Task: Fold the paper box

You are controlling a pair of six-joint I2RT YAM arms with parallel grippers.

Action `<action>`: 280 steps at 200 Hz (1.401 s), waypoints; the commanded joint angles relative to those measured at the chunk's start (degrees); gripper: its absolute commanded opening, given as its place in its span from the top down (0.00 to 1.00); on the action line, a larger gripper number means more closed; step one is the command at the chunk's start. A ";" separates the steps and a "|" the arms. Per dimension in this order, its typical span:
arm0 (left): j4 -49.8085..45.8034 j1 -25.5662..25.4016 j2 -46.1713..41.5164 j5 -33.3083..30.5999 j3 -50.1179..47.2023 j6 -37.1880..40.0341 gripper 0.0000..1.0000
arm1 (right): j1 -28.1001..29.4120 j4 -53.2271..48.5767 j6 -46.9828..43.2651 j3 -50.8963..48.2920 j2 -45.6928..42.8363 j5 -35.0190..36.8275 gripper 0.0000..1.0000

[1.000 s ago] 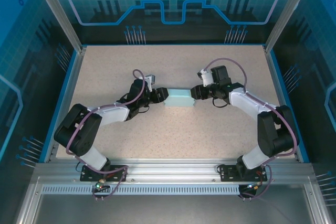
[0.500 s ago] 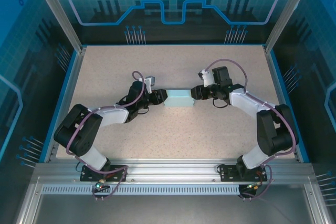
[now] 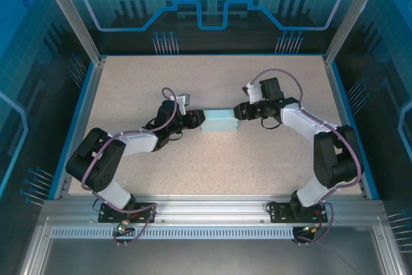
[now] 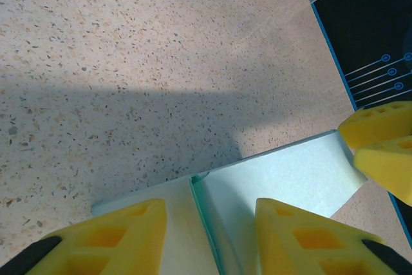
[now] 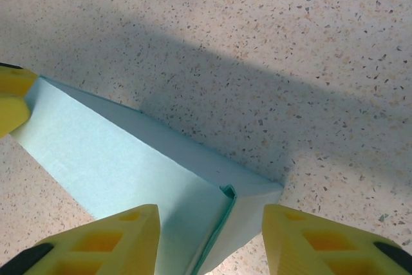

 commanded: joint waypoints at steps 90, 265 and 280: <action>-7.46 -0.65 1.95 0.78 -1.45 -0.04 0.57 | -2.42 -2.99 0.13 -0.11 -1.91 -4.49 0.50; -6.23 -0.78 4.03 1.65 -3.72 -0.30 0.65 | -2.73 5.25 2.71 -7.95 2.91 -5.42 0.63; -6.99 -0.80 3.24 1.40 -3.33 0.17 0.65 | -2.80 4.75 2.56 -7.46 2.38 -5.22 0.63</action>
